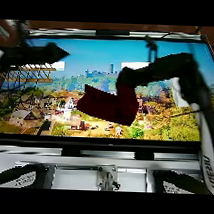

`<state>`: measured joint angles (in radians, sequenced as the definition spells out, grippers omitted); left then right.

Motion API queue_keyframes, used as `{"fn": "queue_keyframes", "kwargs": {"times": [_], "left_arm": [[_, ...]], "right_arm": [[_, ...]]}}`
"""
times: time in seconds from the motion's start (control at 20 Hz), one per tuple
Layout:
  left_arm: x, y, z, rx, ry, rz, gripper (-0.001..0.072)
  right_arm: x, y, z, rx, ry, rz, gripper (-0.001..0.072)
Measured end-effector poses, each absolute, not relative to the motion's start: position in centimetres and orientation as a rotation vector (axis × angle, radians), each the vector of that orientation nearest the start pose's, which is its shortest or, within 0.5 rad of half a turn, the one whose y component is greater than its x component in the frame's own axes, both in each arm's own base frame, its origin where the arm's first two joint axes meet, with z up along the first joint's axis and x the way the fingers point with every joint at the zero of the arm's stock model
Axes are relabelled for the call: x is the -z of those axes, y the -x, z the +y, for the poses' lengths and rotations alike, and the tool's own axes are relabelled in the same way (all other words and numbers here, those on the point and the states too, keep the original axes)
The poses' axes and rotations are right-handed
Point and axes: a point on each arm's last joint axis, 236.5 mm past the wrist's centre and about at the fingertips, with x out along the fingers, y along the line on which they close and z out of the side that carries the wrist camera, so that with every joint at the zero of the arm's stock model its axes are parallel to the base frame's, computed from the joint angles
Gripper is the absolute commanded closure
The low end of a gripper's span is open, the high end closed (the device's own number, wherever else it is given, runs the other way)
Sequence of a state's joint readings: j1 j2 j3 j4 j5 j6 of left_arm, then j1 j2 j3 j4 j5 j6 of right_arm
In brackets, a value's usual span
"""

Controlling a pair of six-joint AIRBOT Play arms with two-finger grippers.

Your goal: Fold the shirts.

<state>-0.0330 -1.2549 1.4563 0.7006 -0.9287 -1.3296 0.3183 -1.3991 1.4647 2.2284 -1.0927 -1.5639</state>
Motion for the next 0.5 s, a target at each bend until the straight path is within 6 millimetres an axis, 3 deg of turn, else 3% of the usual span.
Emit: {"fn": "queue_keyframes", "kwargs": {"times": [0.15,0.3,0.35,0.4,0.45,0.5], "left_arm": [[-26.8,-45.0,-9.2,0.462,0.511,0.54,0.0673],[-27.2,-43.3,-6.5,0.426,0.5,0.561,0.0673],[-26.9,-42.8,-6.1,0.425,0.493,0.577,0.0673],[-26.7,-42.3,-6.1,0.431,0.485,0.596,0.0673],[-26.6,-41.8,-6.1,0.438,0.481,0.608,0.0673],[-26.5,-41.6,-6.1,0.442,0.479,0.62,0.0673]], "right_arm": [[-7.8,-40.8,33.3,-0.705,-0.423,1.101,0.0628],[-4.4,-41.2,37.8,-0.713,-0.461,1.09,0.0628],[-3.5,-41.6,38.6,-0.706,-0.478,1.082,0.0596],[-2.8,-42.0,39.1,-0.693,-0.497,1.077,0.0402],[-2.0,-42.3,39.6,-0.68,-0.515,1.075,0.0161],[-1.5,-42.5,39.9,-0.672,-0.527,1.073,0.0136]]}}
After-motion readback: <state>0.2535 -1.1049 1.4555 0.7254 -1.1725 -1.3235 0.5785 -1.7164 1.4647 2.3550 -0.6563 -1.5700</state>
